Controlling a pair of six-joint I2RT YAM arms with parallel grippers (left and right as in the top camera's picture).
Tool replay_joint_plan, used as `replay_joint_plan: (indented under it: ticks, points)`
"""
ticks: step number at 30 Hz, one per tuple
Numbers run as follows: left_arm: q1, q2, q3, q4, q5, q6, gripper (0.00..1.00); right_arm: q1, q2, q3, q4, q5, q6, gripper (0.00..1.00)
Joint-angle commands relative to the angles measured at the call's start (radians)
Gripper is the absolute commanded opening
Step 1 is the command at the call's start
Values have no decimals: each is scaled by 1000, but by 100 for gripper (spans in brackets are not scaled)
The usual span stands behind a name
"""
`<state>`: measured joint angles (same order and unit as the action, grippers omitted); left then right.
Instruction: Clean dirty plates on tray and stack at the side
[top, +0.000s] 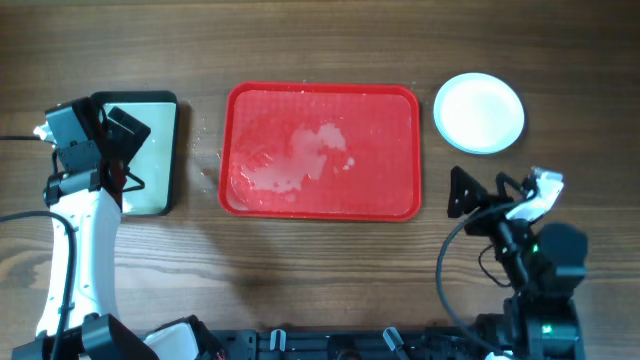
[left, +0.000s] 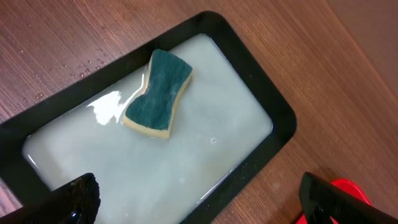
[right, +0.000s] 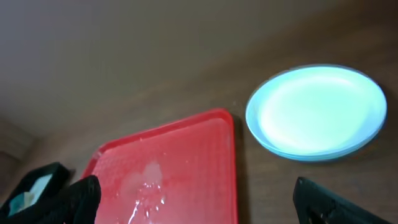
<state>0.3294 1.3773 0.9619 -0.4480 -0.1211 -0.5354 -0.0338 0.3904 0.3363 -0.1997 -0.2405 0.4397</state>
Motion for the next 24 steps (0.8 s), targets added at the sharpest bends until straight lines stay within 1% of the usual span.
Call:
replay_joint_plan:
  ticks: [1, 3, 12, 15, 18, 20, 24]
  points:
    - [7, -2, 1, 2, 1, 5, 100, 14, -105, -95, 66, -23, -21, 100]
    - [7, -2, 1, 2, 1, 5, 100, 18, -192, -163, 106, -19, -21, 100]
    - [7, -2, 1, 2, 1, 5, 100, 18, -385, -283, 138, 14, -21, 100]
    - [7, -2, 1, 2, 1, 5, 100, 22, -388, -332, 227, 42, -21, 100]
    - [7, -2, 1, 2, 1, 5, 100, 37, -388, -331, 225, 98, -34, 100]
    - [7, -2, 1, 2, 1, 5, 100, 43, -388, -331, 220, 117, -81, 100]
    - [7, -2, 1, 2, 1, 5, 100, 46, -388, -331, 207, 118, -268, 100]
